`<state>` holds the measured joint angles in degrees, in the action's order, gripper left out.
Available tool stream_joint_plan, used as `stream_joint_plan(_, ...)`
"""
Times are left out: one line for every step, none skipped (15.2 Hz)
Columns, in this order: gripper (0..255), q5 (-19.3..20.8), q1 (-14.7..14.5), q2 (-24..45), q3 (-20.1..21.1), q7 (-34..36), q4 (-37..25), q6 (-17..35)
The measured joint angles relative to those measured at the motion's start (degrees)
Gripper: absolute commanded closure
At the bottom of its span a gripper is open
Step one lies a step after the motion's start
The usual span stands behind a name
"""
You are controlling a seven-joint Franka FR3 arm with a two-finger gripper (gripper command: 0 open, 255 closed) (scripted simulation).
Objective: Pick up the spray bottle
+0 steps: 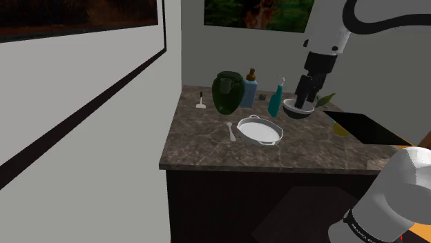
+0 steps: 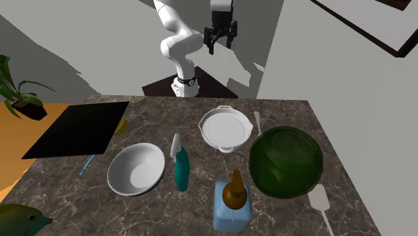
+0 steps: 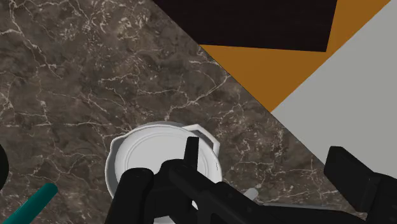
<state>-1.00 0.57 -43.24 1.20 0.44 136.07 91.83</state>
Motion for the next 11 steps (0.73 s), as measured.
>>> stream_joint_plan(0, 0.0, 0.0, 0.0, 0.0, 0.0, 0.0, 0.0)
stream_joint_plan(0, 0.31, 0.28, 0.83, -0.31, -0.19, -0.28, 0.61)
stream_joint_plan(0, 0.85, 0.74, 1.94, -0.9, -0.59, -0.49, 1.58)
stream_joint_plan(0, 1.33, 1.19, 3.35, -1.38, -0.8, -1.17, 2.41)
stream_joint_plan(0, 1.86, 1.69, 4.59, -1.95, -1.1, -2.05, 2.91)
stream_joint_plan(0, 2.29, 2.13, 6.56, -2.44, -1.28, -3.32, 3.77)
stream_joint_plan(0, 2.68, 2.53, 7.89, -2.82, -1.31, -4.03, 4.53)
stream_joint_plan(0, 3.11, 2.98, 9.45, -3.32, -1.5, -5.01, 5.26)
stream_joint_plan(0, 3.68, 3.55, 10.7, -4.11, -2.06, -6.19, 5.49)
stream_joint_plan(0, 4.15, 4.06, 12.1, -4.78, -2.43, -6.96, 6.28)
stream_joint_plan(0, 4.49, 4.44, 13.75, -5.28, -2.58, -7.81, 7.25)
